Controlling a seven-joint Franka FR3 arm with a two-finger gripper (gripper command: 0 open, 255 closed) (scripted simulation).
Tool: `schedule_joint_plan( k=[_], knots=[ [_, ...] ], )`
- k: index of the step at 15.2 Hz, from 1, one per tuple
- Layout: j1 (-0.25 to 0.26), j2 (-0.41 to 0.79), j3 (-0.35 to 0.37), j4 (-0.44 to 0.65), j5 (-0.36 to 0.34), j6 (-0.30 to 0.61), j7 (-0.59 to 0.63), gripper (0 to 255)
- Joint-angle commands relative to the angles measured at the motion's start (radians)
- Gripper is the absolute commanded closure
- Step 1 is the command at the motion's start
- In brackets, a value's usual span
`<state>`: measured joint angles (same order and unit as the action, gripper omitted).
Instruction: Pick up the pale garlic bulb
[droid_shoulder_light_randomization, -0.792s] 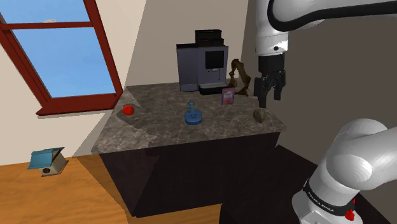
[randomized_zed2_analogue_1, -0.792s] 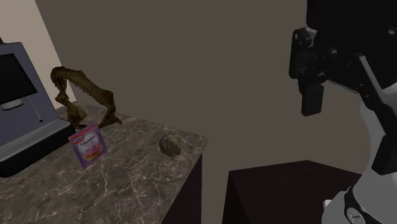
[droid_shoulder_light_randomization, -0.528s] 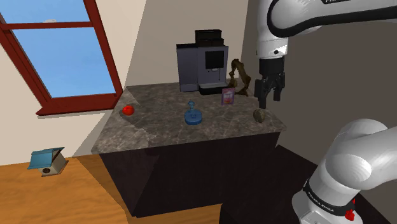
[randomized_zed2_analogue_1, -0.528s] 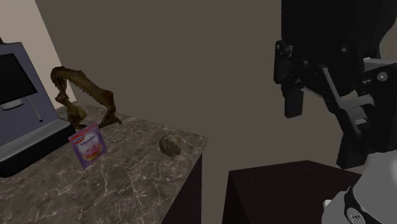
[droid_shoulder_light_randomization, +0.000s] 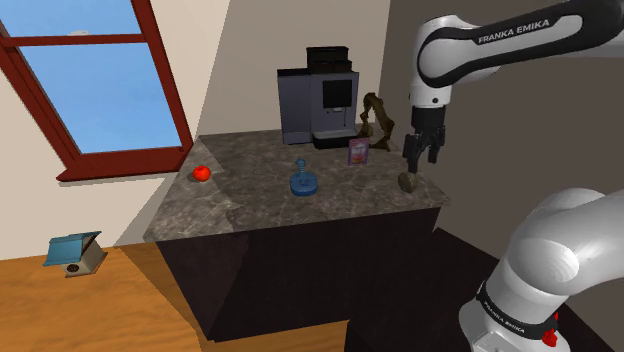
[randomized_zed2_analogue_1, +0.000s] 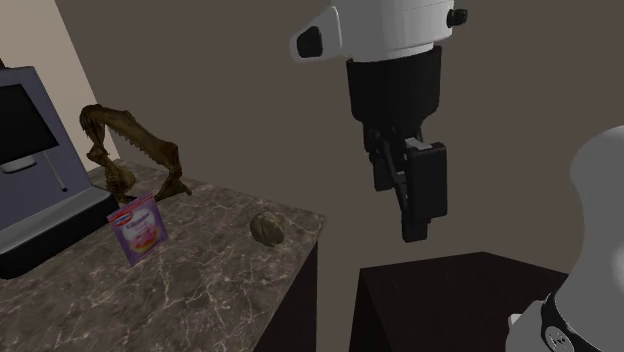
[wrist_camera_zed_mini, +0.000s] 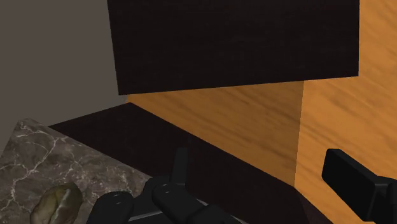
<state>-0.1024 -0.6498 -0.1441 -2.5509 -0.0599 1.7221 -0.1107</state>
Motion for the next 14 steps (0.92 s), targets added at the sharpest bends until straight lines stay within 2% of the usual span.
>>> schedule_joint_plan(
  k=[1, 8, 14],
  knots=[
    [-0.015, 0.044, -0.036, -0.012, -0.020, 0.073, -0.035, 0],
    [-0.055, 0.235, -0.163, 0.009, -0.048, 0.293, -0.166, 0],
    [-0.064, 0.442, -0.267, 0.082, 0.005, 0.462, -0.308, 0]
  ],
)
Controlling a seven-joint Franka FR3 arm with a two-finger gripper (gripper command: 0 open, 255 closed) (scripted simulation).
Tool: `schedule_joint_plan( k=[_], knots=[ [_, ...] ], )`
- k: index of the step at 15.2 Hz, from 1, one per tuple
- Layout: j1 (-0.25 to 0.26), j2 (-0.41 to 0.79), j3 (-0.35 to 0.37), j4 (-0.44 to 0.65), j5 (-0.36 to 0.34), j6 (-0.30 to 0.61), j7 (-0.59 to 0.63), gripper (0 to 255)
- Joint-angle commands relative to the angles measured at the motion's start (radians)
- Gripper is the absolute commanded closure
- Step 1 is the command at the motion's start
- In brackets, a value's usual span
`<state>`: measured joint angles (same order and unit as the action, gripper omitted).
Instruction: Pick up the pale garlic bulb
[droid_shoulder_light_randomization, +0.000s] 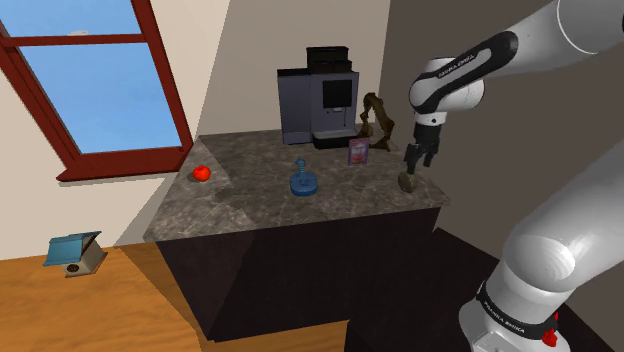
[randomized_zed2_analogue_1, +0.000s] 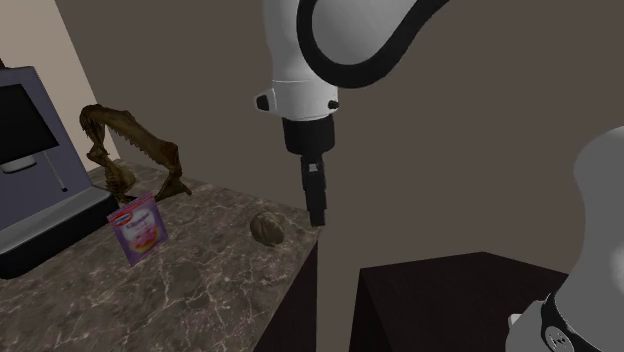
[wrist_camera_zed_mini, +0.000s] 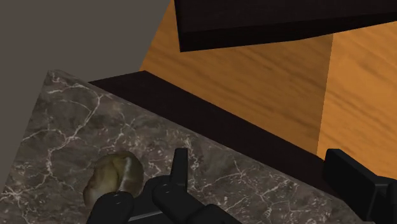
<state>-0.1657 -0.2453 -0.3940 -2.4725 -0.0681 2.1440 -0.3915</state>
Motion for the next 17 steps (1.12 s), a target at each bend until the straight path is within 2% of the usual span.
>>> schedule_joint_plan(
  k=[1, 7, 13, 17],
  knots=[
    [-0.002, 0.075, -0.033, 0.021, 0.031, 0.064, -0.055, 0],
    [-0.023, 0.315, -0.093, 0.152, 0.202, 0.173, -0.251, 0],
    [-0.113, 0.558, -0.073, 0.336, 0.404, 0.212, -0.441, 0],
    [-0.134, 0.607, -0.052, 0.349, 0.441, 0.242, -0.472, 0]
  ],
)
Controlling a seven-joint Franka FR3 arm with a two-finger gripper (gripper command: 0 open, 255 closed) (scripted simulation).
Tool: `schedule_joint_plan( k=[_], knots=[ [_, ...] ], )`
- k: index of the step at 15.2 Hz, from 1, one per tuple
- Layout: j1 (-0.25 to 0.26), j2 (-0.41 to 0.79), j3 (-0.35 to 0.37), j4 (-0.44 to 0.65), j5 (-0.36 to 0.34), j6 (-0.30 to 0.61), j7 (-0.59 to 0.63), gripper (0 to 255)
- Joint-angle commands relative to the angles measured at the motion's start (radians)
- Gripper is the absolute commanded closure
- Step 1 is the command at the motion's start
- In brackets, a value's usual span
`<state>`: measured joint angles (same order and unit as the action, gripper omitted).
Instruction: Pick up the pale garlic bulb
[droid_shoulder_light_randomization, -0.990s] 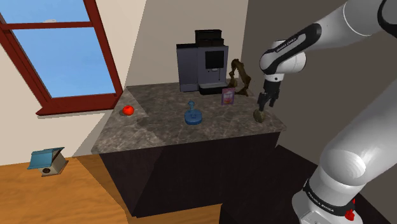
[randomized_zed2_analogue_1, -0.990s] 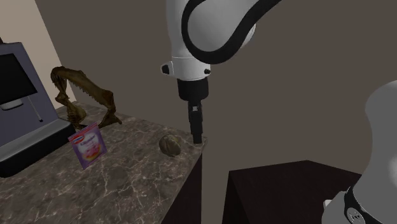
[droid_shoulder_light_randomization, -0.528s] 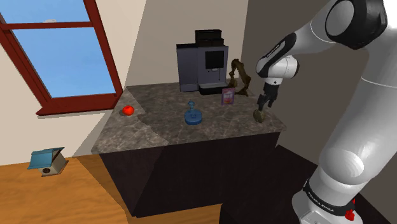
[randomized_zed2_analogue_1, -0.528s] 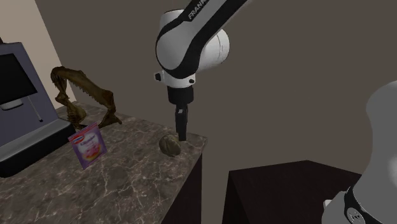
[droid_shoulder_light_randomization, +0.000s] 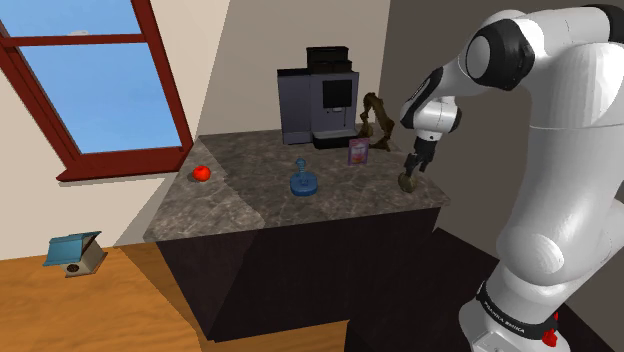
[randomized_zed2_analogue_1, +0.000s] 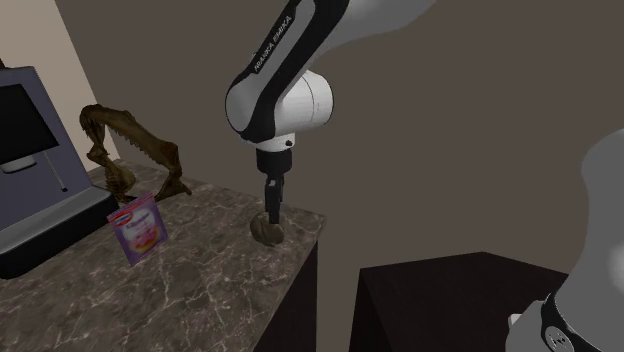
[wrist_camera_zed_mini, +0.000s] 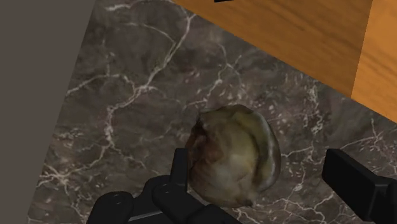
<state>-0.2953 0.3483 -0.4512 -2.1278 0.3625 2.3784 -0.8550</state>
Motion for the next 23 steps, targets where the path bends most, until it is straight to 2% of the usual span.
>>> schedule_joint_plan(
  k=[1, 6, 7, 16, 23],
  knots=[
    [-0.008, 0.024, 0.009, 0.004, 0.019, 0.017, -0.015, 0],
    [-0.021, 0.063, 0.027, 0.005, 0.050, 0.051, -0.038, 0],
    [-0.022, 0.065, 0.027, 0.008, 0.050, 0.050, -0.039, 255],
    [-0.021, 0.063, 0.027, 0.005, 0.050, 0.051, -0.038, 255],
    [0.003, -0.012, -0.006, 0.007, -0.010, -0.016, 0.007, 255]
  ],
)
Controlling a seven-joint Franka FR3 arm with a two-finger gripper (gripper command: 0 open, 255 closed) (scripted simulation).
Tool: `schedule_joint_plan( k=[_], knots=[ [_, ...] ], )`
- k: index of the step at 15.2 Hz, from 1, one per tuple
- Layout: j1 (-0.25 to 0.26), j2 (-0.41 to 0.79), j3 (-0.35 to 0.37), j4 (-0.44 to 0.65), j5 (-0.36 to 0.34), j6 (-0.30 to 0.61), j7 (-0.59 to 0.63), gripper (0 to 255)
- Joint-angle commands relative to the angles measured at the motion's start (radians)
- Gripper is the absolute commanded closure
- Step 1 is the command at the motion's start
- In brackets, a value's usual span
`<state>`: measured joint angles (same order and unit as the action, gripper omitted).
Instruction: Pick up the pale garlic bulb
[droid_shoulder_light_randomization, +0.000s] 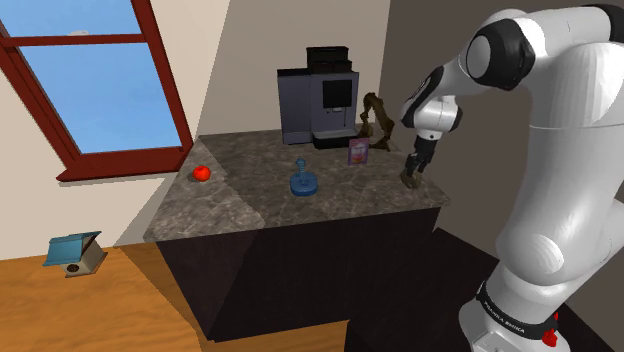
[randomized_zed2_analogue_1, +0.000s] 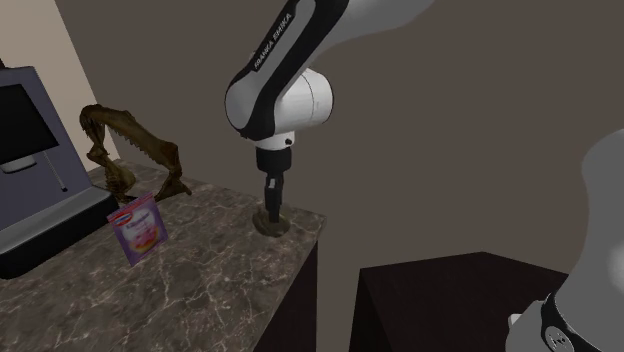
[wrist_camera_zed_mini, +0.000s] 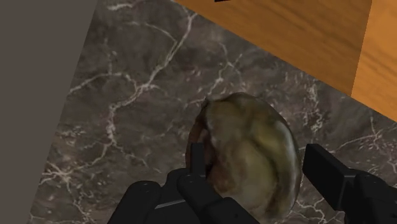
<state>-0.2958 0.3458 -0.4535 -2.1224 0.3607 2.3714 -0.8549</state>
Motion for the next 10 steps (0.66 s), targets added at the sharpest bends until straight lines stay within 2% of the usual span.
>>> schedule_joint_plan(
  k=[1, 10],
  knots=[
    [0.007, -0.020, -0.008, 0.002, -0.016, -0.019, 0.013, 255],
    [0.024, -0.090, -0.032, 0.018, -0.074, -0.093, 0.057, 255]
  ],
)
